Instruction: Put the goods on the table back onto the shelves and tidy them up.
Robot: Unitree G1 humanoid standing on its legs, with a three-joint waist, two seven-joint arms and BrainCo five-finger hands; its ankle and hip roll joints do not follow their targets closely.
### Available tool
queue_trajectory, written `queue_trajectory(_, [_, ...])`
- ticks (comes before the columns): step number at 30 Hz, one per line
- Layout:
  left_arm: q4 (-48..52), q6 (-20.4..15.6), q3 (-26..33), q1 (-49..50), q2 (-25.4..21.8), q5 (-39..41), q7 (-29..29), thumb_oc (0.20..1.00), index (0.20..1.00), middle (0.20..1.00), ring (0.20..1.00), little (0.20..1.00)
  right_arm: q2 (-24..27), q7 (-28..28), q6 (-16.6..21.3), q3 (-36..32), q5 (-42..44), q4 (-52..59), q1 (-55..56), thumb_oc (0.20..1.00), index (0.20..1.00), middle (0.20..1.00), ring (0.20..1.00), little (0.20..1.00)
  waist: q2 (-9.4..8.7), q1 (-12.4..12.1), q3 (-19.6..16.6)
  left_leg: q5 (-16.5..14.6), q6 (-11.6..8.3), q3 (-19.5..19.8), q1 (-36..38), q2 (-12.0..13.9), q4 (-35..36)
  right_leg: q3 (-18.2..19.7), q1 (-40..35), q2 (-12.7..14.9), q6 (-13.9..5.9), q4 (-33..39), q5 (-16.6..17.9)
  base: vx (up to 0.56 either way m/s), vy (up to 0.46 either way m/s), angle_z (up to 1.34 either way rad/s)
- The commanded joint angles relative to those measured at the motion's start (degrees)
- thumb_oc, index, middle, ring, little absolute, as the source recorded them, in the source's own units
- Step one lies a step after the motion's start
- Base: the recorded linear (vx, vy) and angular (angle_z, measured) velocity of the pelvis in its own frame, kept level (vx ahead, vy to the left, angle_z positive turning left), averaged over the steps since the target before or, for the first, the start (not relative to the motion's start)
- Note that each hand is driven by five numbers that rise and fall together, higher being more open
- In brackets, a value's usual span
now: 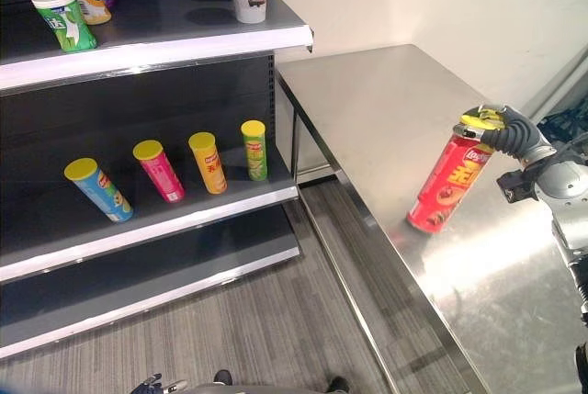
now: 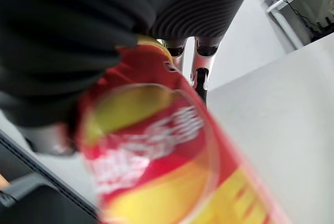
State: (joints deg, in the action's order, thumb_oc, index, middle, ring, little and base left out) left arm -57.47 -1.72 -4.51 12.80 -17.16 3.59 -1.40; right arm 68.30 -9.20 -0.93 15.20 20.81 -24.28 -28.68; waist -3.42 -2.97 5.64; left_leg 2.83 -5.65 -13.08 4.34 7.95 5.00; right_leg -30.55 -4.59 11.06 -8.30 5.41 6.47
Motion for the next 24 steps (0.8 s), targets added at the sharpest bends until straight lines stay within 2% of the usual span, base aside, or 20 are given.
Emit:
queue_trajectory(1, [-1.8, -0.85, -1.98, -3.7, -2.1, 1.61, 0.23, 1.0, 1.0, 1.0, 1.0, 1.0, 3.62, 0.58, 1.04, 1.31, -1.21, 0.94, -4.45, 0.2, 0.2, 0.2, 0.2, 0.2, -2.07, -1.77, -0.8, -0.55, -3.95, -1.63, 0.08, 2.33, -0.01, 0.64, -4.05, -2.12, 0.24, -0.41, -7.19, 0.0, 0.0, 0.0])
queue_trajectory(6, [-1.85, -0.64, -1.16, -3.72, -2.07, 1.84, 0.39, 1.0, 1.0, 1.0, 1.0, 1.0, 3.22, 2.55, 1.77, -2.69, -0.68, 3.49, -3.11, 0.2, 0.2, 0.2, 0.2, 0.2, -1.72, -1.66, -0.84, -0.47, -4.04, -1.83, 0.5, 2.6, -0.16, 0.82, -4.3, -2.35, 0.46, -0.41, -7.54, -0.01, -0.015, 0.0])
queue_trajectory(12, [-0.37, -1.04, 0.03, -3.42, -1.92, 1.81, 0.53, 1.0, 1.0, 1.0, 1.0, 1.0, -1.36, 7.71, 7.38, -13.42, 1.01, 13.41, -0.29, 0.2, 0.2, 0.2, 0.2, 0.2, -0.39, -2.48, -0.81, 0.41, -4.32, -1.23, 0.1, 3.37, -0.59, 0.71, -4.58, -2.91, 0.96, -0.41, -8.8, -0.02, -0.065, 0.0])
queue_trajectory(14, [0.2, -1.31, 0.46, -3.6, -2.12, 1.8, 0.83, 1.0, 1.0, 1.0, 1.0, 1.0, -1.25, 9.59, 9.18, -15.49, -0.28, 17.04, -1.39, 0.2, 0.2, 0.2, 0.2, 0.2, 0.02, -3.22, -0.04, 2.43, -5.08, 0.1, -1.64, 3.5, -1.08, 0.46, -4.21, -2.91, 1.07, -0.41, -9.22, -0.1, -0.052, 0.01])
queue_trajectory(17, [-0.11, -1.57, 1.07, -3.6, -1.43, 2.2, 1.28, 1.0, 1.0, 1.0, 1.0, 1.0, -1.77, 10.94, 10.98, -17.35, -2.1, 23.14, -2.61, 0.2, 0.2, 0.2, 0.2, 0.2, 0.61, -3.88, 0.46, 1.72, -5.14, 1.51, -3.42, 3.07, -2.27, -0.57, -3.82, -2.38, 0.85, -0.41, -9.12, -0.09, 0.007, 0.23])
queue_trajectory(20, [-0.57, -1.37, 1.18, -3.74, -0.83, 2.74, 1.39, 1.0, 1.0, 1.0, 1.0, 1.0, -3.37, 11.84, 11.93, -18.91, -3.53, 27.74, -2.23, 0.2, 0.2, 0.2, 0.2, 0.2, 1.02, -3.86, 1.22, 1.31, -5.24, 0.89, -4.39, 4.19, -4.18, -2.14, -3.65, -1.09, 0.8, -0.41, -8.28, -0.1, 0.088, 0.38])
queue_trajectory(24, [-1.67, -1.71, 2.01, -3.85, -0.37, 3.12, 2.04, 1.0, 1.0, 1.0, 1.0, 1.0, -6.57, 10.95, 12.37, -19.16, -4.54, 33.01, -1.79, 0.2, 0.2, 0.2, 0.2, 0.2, 1.68, -3.33, 0.79, 1.74, -6.34, 1.6, -2.02, 7.8, -5.0, -3.33, -2.63, 1.33, 0.42, -0.76, -6.11, -0.06, 0.196, 0.25])
